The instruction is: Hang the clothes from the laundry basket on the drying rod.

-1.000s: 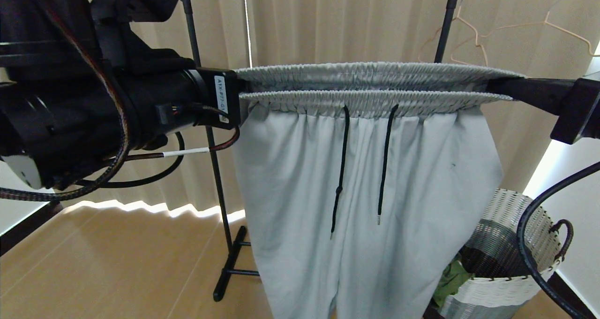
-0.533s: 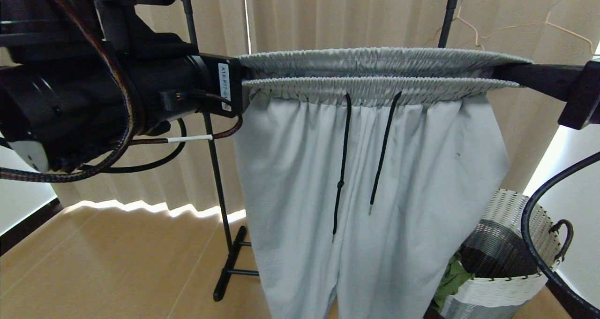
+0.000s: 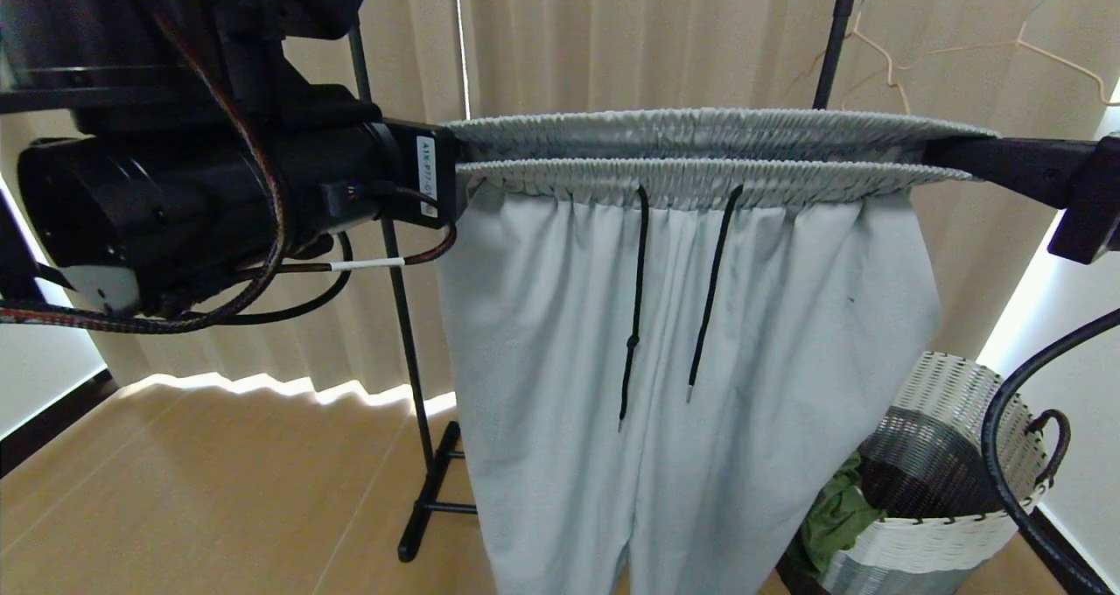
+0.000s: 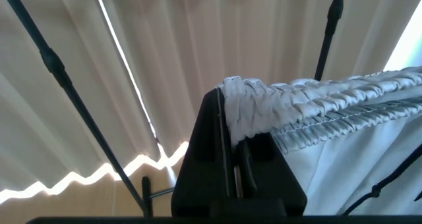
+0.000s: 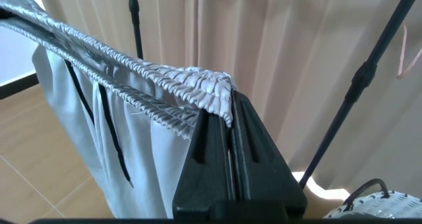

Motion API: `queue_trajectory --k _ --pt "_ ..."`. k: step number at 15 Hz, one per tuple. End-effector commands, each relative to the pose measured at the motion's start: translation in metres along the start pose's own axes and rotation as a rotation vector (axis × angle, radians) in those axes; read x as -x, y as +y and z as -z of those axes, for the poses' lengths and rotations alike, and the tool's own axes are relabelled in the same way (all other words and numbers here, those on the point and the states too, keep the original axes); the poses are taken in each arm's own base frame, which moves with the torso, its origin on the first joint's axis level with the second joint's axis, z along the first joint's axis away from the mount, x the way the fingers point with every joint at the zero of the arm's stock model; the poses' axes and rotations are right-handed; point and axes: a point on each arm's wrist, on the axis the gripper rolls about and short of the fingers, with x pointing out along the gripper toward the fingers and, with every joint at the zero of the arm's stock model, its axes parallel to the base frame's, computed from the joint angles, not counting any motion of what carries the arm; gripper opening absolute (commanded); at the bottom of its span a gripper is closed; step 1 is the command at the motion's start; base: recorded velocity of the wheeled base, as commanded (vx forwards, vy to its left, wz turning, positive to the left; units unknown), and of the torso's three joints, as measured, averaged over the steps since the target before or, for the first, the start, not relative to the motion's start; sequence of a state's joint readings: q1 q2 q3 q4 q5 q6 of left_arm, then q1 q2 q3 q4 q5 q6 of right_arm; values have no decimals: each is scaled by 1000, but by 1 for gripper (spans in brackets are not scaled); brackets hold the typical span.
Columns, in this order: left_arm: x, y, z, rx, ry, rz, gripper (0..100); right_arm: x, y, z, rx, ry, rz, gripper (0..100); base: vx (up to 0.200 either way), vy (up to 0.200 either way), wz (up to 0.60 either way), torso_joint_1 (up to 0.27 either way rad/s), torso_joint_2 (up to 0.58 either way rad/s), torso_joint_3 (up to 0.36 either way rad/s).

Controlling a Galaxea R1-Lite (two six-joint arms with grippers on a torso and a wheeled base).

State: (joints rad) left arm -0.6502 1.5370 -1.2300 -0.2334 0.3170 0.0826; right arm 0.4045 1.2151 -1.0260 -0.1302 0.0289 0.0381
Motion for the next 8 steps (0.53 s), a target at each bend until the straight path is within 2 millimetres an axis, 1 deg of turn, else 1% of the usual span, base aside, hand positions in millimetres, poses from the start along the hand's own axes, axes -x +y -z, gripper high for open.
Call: queue_trajectory --k 1,5,7,8 --pt "0 0 0 0 0 0 0 1 0 2 0 4 -1 0 0 0 0 0 0 0" --pt "-1 1 1 1 4 -6 0 3 0 1 1 -1 -1 0 0 0 0 0 0 0" --pt "-1 1 3 10 8 -9 0 3 0 5 1 12 0 0 0 0 0 0 0 0" --pt "-1 1 2 14 7 -7 0 4 0 5 1 12 0 100 0 0 0 0 0 0"
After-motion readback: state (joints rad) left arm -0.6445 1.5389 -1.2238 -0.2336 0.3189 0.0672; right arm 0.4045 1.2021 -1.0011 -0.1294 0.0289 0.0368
